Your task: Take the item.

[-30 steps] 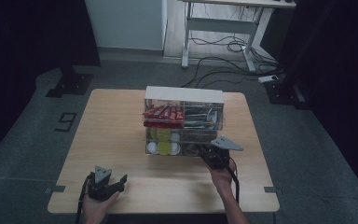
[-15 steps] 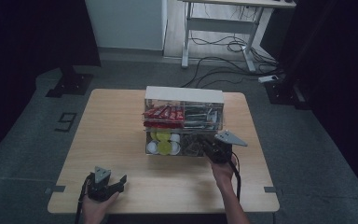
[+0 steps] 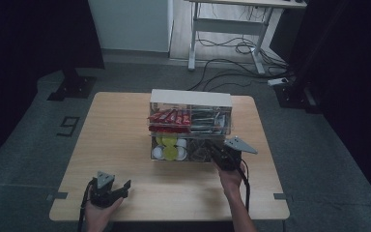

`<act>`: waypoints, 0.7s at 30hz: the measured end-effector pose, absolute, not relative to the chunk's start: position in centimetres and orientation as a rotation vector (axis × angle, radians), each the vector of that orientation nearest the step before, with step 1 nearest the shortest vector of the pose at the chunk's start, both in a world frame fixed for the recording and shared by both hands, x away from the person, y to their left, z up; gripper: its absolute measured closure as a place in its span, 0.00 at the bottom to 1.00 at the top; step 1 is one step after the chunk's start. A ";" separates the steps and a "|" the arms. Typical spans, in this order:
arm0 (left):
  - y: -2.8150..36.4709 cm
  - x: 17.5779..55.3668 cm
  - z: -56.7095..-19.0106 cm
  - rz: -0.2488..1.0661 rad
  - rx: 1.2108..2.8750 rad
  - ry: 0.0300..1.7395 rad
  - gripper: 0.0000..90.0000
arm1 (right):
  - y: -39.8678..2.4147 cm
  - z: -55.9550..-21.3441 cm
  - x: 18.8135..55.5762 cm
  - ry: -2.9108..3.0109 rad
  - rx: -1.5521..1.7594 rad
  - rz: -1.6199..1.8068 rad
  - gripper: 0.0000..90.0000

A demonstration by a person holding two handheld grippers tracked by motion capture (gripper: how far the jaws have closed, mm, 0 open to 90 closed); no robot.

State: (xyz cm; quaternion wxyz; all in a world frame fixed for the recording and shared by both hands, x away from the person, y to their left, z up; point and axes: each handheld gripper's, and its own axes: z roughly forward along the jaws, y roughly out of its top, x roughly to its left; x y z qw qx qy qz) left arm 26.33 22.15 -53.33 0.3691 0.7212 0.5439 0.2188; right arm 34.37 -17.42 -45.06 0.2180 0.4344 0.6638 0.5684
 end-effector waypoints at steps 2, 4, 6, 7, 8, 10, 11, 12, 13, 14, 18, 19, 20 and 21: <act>21.9 26.3 -53.1 0.565 1.853 1.383 0.35 | -17.6 -45.0 34.2 1.830 1.201 1.576 0.98; 21.5 26.2 -52.9 0.567 1.858 1.369 0.35 | -17.8 -44.9 34.1 1.825 1.204 1.581 0.98; 21.2 26.2 -52.8 0.570 1.863 1.359 0.35 | -17.9 -44.9 34.1 1.822 1.205 1.582 0.98; 21.0 26.2 -52.8 0.570 1.870 1.355 0.35 | -17.8 -45.0 34.1 1.821 1.203 1.579 0.98; 20.9 26.2 -52.9 0.567 1.874 1.351 0.35 | -17.9 -44.9 34.1 1.822 1.200 1.576 0.98; 20.6 26.3 -52.8 0.561 1.880 1.349 0.35 | -18.0 -44.9 34.1 1.823 1.200 1.581 0.99; 20.4 26.3 -52.8 0.555 1.880 1.352 0.35 | -18.1 -44.9 34.1 1.822 1.199 1.582 0.99; 20.3 26.4 -52.7 0.553 1.880 1.349 0.35 | -18.2 -45.0 34.1 1.820 1.200 1.583 0.99; 20.1 26.6 -52.5 0.551 1.879 1.341 0.35 | -18.3 -45.0 34.1 1.818 1.202 1.584 0.99; 19.9 26.7 -52.3 0.548 1.878 1.333 0.35 | -18.4 -45.0 34.1 1.819 1.205 1.581 0.99; 19.1 27.2 -51.5 0.549 1.882 1.293 0.35 | -18.9 -44.9 33.9 1.807 1.215 1.563 0.99; 19.0 27.4 -51.3 0.545 1.883 1.282 0.35 | -19.0 -44.8 33.9 1.805 1.212 1.558 0.99; 18.8 27.5 -51.2 0.542 1.884 1.276 0.35 | -19.2 -44.8 33.8 1.802 1.219 1.553 0.99; 18.7 27.6 -51.1 0.537 1.886 1.271 0.35 | -19.4 -44.7 33.8 1.801 1.219 1.551 0.99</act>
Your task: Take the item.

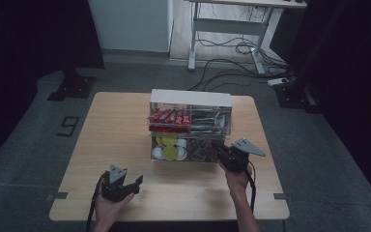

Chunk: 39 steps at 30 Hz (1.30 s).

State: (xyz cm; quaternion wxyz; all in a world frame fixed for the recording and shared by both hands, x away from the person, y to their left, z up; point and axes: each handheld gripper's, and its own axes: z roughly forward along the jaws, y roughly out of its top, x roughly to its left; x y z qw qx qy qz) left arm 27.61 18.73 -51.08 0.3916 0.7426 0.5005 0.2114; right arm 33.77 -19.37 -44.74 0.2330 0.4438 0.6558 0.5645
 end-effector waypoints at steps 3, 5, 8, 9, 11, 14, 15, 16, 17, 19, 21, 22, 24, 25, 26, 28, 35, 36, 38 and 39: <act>18.5 27.9 -51.0 0.529 1.895 1.261 0.35 | -19.6 -44.7 33.8 1.801 1.227 1.538 0.99; 18.4 28.0 -50.9 0.525 1.897 1.258 0.35 | -19.6 -44.6 33.7 1.805 1.225 1.527 0.99; 18.1 28.1 -50.7 0.518 1.900 1.253 0.35 | -19.6 -44.6 33.8 1.807 1.227 1.526 0.99; 18.0 28.1 -50.6 0.513 1.898 1.249 0.35 | -19.6 -44.6 33.8 1.808 1.227 1.528 0.99; 17.8 28.2 -50.3 0.510 1.897 1.242 0.35 | -19.7 -44.5 33.8 1.812 1.231 1.536 0.99; 17.4 28.3 -50.0 0.508 1.896 1.231 0.35 | -19.7 -44.5 33.9 1.817 1.230 1.539 0.99; 17.3 28.4 -49.9 0.494 1.894 1.225 0.35 | -19.8 -44.5 33.9 1.818 1.230 1.540 0.99; 17.2 28.4 -49.8 0.481 1.891 1.220 0.35 | -19.8 -44.5 33.9 1.819 1.228 1.539 0.99; 17.1 28.5 -49.7 0.481 1.893 1.216 0.35 | -19.8 -44.5 33.9 1.819 1.230 1.540 0.99; 16.9 28.6 -49.5 0.484 1.894 1.211 0.35 | -19.8 -44.5 33.9 1.817 1.230 1.541 0.99; 16.7 28.7 -49.3 0.489 1.895 1.208 0.35 | -19.7 -44.5 33.9 1.817 1.230 1.539 0.99; 16.6 28.7 -49.2 0.491 1.894 1.206 0.35 | -19.7 -44.5 33.9 1.816 1.230 1.539 0.99; 16.3 28.9 -49.0 0.497 1.897 1.201 0.35 | -19.7 -44.5 33.9 1.816 1.230 1.540 0.99; 16.2 29.0 -48.9 0.500 1.898 1.199 0.35 | -19.8 -44.5 33.9 1.816 1.230 1.540 0.99; 16.0 29.1 -48.7 0.501 1.894 1.198 0.35 | -19.7 -44.5 33.9 1.816 1.228 1.539 0.99; 15.6 29.3 -48.4 0.508 1.890 1.194 0.35 | -19.7 -44.5 34.0 1.817 1.227 1.538 0.99; 14.3 29.9 -47.6 0.523 1.886 1.177 0.35 | -19.8 -44.5 34.1 1.821 1.225 1.549 0.99; 14.2 30.0 -47.5 0.523 1.888 1.174 0.35 | -19.8 -44.5 34.1 1.822 1.224 1.550 0.99; 13.9 30.2 -47.5 0.526 1.892 1.172 0.35 | -19.8 -44.6 34.1 1.820 1.224 1.554 0.99; 13.7 30.3 -47.4 0.525 1.895 1.170 0.35 | -19.8 -44.6 34.1 1.819 1.223 1.555 0.99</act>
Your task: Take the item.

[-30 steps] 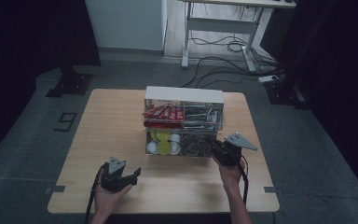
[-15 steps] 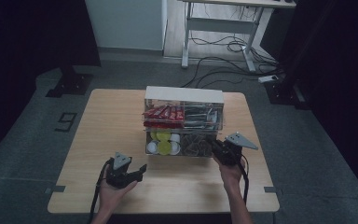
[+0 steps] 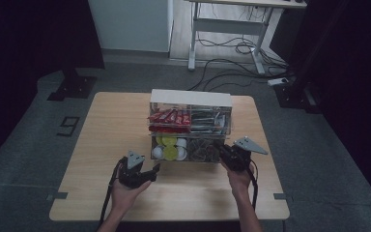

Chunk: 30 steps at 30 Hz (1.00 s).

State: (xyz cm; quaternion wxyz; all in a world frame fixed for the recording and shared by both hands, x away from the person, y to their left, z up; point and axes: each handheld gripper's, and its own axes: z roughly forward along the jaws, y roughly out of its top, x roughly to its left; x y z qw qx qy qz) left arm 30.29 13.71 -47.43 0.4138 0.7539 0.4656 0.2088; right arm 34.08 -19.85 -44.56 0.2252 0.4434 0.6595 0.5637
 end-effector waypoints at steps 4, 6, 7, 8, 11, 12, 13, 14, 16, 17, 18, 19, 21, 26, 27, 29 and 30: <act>13.2 30.7 -47.3 0.526 1.897 1.161 0.36 | -19.8 -44.5 34.1 1.818 1.225 1.553 0.99; 12.9 30.9 -47.3 0.523 1.900 1.159 0.36 | -19.8 -44.5 34.1 1.817 1.228 1.554 0.99; 12.8 31.0 -47.3 0.522 1.904 1.158 0.36 | -19.8 -44.5 34.1 1.816 1.228 1.554 0.99; 12.6 31.1 -47.3 0.523 1.907 1.158 0.36 | -19.8 -44.5 34.1 1.817 1.228 1.555 0.99; 12.3 31.5 -47.3 0.527 1.908 1.159 0.36 | -19.8 -44.6 34.1 1.817 1.229 1.558 0.99; 12.2 31.6 -47.2 0.525 1.910 1.158 0.36 | -19.8 -44.6 34.1 1.816 1.230 1.559 0.99; 12.2 31.6 -47.1 0.522 1.907 1.155 0.36 | -19.8 -44.6 34.1 1.815 1.232 1.560 0.99; 12.2 31.6 -46.9 0.522 1.893 1.157 0.36 | -19.8 -44.6 34.1 1.815 1.233 1.562 0.99; 12.1 31.6 -46.7 0.525 1.885 1.153 0.36 | -19.8 -44.6 34.1 1.814 1.232 1.560 0.99; 12.0 31.7 -46.6 0.529 1.889 1.150 0.36 | -19.8 -44.6 34.1 1.814 1.232 1.559 0.99; 11.9 31.7 -46.5 0.529 1.890 1.148 0.36 | -19.7 -44.6 34.1 1.814 1.233 1.560 0.99; 11.9 31.8 -46.5 0.528 1.892 1.148 0.36 | -19.7 -44.6 34.1 1.814 1.234 1.560 0.99; 11.8 31.9 -46.5 0.528 1.895 1.148 0.36 | -19.7 -44.7 34.1 1.814 1.236 1.560 0.99; 11.8 32.7 -46.8 0.523 1.897 1.171 0.36 | -19.7 -44.7 34.2 1.816 1.237 1.561 0.99; 11.8 32.8 -46.8 0.523 1.895 1.173 0.36 | -19.7 -44.7 34.2 1.817 1.237 1.561 0.99; 11.7 32.9 -46.8 0.525 1.893 1.171 0.37 | -19.7 -44.8 34.2 1.818 1.236 1.561 0.99; 11.6 32.9 -46.8 0.525 1.892 1.170 0.37 | -19.7 -44.8 34.2 1.819 1.237 1.562 0.99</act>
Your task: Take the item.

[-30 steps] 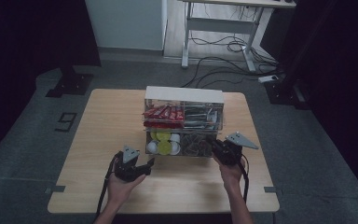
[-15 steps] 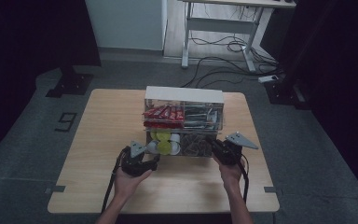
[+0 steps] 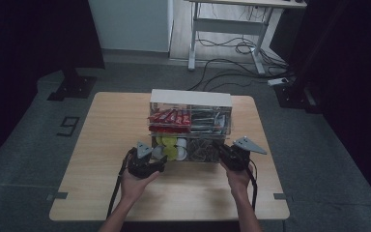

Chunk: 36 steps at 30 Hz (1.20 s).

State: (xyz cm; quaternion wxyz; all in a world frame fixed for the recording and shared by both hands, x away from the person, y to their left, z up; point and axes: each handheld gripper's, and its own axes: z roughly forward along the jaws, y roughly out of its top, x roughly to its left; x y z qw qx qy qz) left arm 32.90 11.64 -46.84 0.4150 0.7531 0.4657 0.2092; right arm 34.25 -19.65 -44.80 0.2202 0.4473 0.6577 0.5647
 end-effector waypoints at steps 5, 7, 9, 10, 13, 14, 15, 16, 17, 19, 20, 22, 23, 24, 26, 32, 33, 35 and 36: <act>11.1 33.1 -46.8 0.526 1.900 1.162 0.37 | -19.6 -45.0 34.4 1.823 1.241 1.555 0.99; 10.8 33.2 -46.8 0.526 1.905 1.156 0.37 | -19.6 -45.0 34.4 1.824 1.243 1.557 0.98; 10.5 33.3 -46.9 0.528 1.907 1.154 0.37 | -19.8 -45.0 34.5 1.822 1.250 1.566 0.98; 10.4 33.4 -47.0 0.528 1.903 1.155 0.37 | -19.8 -45.0 34.5 1.822 1.253 1.571 0.98; 10.0 33.6 -47.2 0.536 1.910 1.154 0.36 | -19.8 -45.0 34.5 1.818 1.253 1.566 0.98; 9.8 33.6 -47.3 0.538 1.910 1.156 0.36 | -19.8 -45.0 34.4 1.818 1.253 1.566 0.98; 9.8 33.7 -47.3 0.539 1.911 1.157 0.36 | -19.8 -45.0 34.4 1.819 1.253 1.566 0.98; 9.7 33.8 -47.4 0.536 1.911 1.158 0.36 | -19.8 -45.1 34.4 1.818 1.253 1.566 0.98; 9.6 33.9 -47.4 0.536 1.911 1.159 0.36 | -19.8 -45.1 34.4 1.817 1.254 1.566 0.98; 9.4 34.0 -47.5 0.533 1.909 1.159 0.36 | -19.7 -45.0 34.4 1.815 1.255 1.564 0.98; 9.3 34.1 -47.6 0.538 1.907 1.161 0.36 | -19.7 -45.1 34.4 1.815 1.255 1.564 0.98; 9.2 34.2 -47.7 0.545 1.908 1.164 0.36 | -19.8 -45.1 34.4 1.815 1.257 1.567 0.98; 9.1 34.3 -47.8 0.545 1.906 1.165 0.36 | -19.7 -45.1 34.4 1.814 1.258 1.567 0.98; 9.0 34.4 -47.8 0.550 1.908 1.166 0.35 | -19.7 -45.1 34.4 1.813 1.257 1.565 0.98; 8.8 34.5 -48.0 0.548 1.906 1.169 0.35 | -19.7 -45.1 34.4 1.813 1.257 1.565 0.98; 8.3 34.8 -48.2 0.547 1.913 1.167 0.35 | -19.7 -45.1 34.4 1.814 1.256 1.566 0.98; 8.2 34.9 -48.2 0.548 1.914 1.167 0.35 | -19.7 -45.1 34.4 1.813 1.256 1.565 0.98; 7.9 35.0 -48.2 0.552 1.925 1.163 0.34 | -19.7 -45.1 34.4 1.813 1.256 1.565 0.98; 7.8 35.0 -48.3 0.559 1.926 1.163 0.33 | -19.7 -45.1 34.4 1.814 1.257 1.565 0.98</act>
